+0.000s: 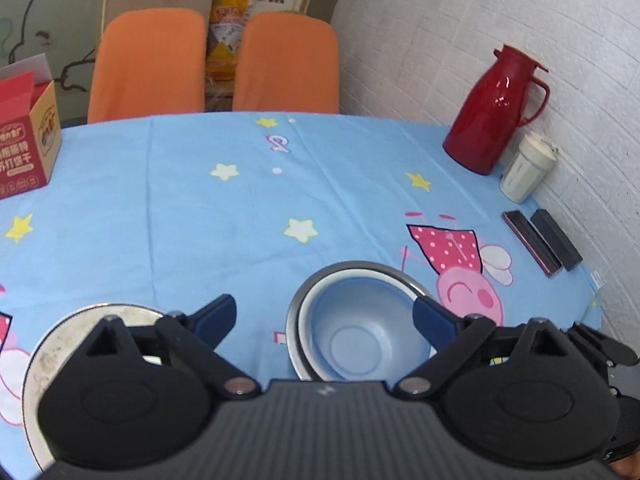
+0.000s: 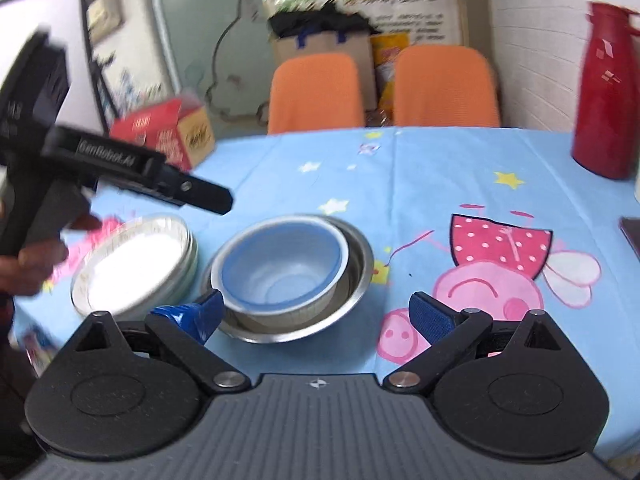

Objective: Organize plates and bowls
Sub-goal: 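Lower the blue bowl into the white bowl and open the left tool, then close the left tool on the steel bowl rim holding the nested bowls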

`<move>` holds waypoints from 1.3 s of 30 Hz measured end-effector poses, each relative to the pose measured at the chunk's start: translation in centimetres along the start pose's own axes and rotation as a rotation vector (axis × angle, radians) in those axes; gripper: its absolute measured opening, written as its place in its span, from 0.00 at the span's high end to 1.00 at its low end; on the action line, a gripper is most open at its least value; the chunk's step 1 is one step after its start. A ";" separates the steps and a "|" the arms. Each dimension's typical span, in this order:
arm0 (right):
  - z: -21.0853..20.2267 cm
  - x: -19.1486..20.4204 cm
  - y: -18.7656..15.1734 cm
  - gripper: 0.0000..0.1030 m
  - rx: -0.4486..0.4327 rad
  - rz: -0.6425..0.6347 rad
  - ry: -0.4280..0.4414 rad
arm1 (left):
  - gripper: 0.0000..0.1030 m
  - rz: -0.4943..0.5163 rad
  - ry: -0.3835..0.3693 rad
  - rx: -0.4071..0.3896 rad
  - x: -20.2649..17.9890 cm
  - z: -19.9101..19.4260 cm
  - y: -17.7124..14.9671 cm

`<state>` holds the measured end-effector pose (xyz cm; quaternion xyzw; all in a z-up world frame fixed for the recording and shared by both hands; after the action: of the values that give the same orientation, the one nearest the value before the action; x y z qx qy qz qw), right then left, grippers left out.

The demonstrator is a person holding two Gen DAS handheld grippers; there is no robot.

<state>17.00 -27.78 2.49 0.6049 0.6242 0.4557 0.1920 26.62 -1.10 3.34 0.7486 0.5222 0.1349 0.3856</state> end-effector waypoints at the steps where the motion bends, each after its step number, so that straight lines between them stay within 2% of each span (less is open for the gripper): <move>1: -0.2 -0.2 -0.1 0.16 -0.026 0.035 -0.006 | 0.08 -0.011 -0.002 -0.003 0.1 0.0 -0.3; 4: 0.0 -0.7 -0.8 0.15 -0.077 0.144 -0.032 | 0.08 -0.045 0.013 0.001 0.2 0.7 -1.2; 6: 0.7 -1.0 -1.0 0.15 -0.080 0.180 -0.049 | 0.08 -0.046 0.029 0.009 0.3 1.2 -1.5; 11: 3.0 -0.9 -0.6 0.15 -0.025 0.134 -0.108 | 0.07 -0.037 0.038 0.042 0.8 3.0 -0.7; 14: 4.1 -0.9 -0.2 0.15 -0.009 0.137 -0.103 | 0.07 0.004 0.024 0.085 1.0 4.4 0.1; 18: 5.5 -1.0 0.1 0.15 0.014 0.126 -0.127 | 0.07 0.065 0.042 0.142 1.1 6.2 0.6; 26: 8.6 -1.2 -0.1 0.15 0.094 0.131 -0.174 | 0.07 0.195 0.043 0.199 0.0 9.0 0.8; 33: 10.1 -0.7 -0.7 0.14 0.112 0.127 -0.220 | 0.08 0.224 0.025 0.233 -0.3 11.0 0.4; 39: 10.5 -0.3 -0.9 0.13 0.093 0.103 -0.264 | 0.08 0.215 0.014 0.257 -0.1 11.8 -0.1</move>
<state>24.82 -24.38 -3.68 0.6990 0.5822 0.3520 0.2203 33.63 -6.26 -4.55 0.8424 0.4544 0.1127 0.2666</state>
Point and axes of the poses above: each gripper's, at about its wrist camera, not at the fingertips, and z roughly the way its jaws point, x to its left, y to its top, the point moved 5 cm from there along z, roughly the way its jaws point, and after that the axes turned 5 degrees about z, right-handed, at the moved point
